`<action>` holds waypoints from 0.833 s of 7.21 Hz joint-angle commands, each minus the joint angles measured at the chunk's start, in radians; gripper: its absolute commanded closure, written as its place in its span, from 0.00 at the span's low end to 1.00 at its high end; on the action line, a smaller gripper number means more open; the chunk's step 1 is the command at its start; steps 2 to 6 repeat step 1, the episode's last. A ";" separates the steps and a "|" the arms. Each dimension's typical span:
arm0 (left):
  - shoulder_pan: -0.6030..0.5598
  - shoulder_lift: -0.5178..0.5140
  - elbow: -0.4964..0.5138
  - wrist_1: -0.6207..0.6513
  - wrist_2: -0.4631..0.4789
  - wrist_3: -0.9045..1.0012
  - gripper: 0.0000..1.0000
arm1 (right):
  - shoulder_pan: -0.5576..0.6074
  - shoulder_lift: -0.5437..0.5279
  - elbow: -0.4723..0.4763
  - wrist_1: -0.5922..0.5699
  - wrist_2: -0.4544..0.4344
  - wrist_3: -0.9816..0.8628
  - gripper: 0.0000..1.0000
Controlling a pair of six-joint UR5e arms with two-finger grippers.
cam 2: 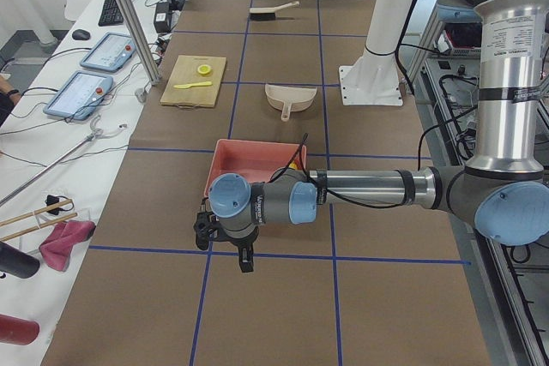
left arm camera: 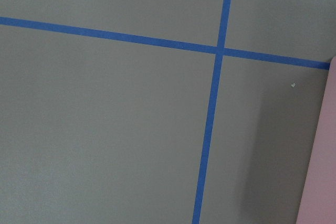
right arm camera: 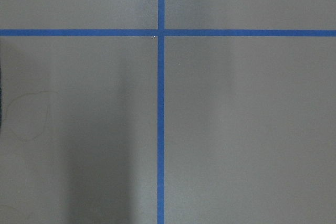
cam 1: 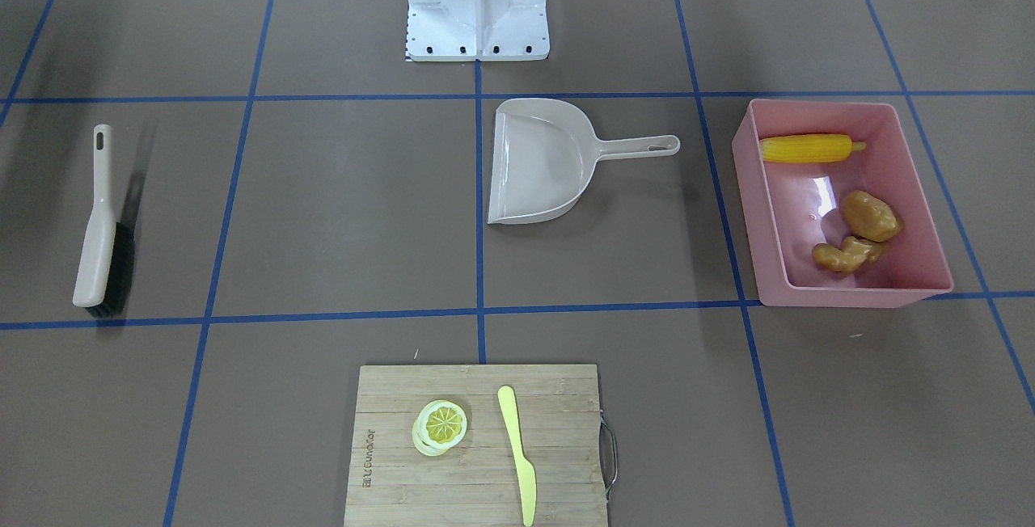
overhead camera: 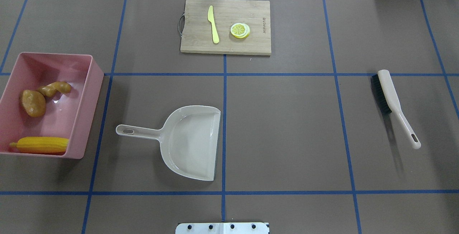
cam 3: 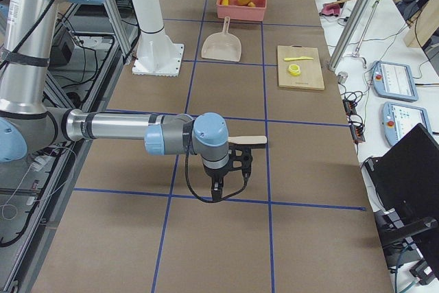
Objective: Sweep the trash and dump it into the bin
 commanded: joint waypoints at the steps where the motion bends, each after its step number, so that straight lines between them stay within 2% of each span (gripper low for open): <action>1: 0.000 -0.001 0.002 0.001 0.000 0.000 0.01 | 0.005 0.000 0.000 0.000 0.002 0.000 0.00; 6: 0.000 -0.001 0.002 0.001 0.000 0.000 0.01 | 0.005 0.000 0.000 0.000 0.002 0.000 0.00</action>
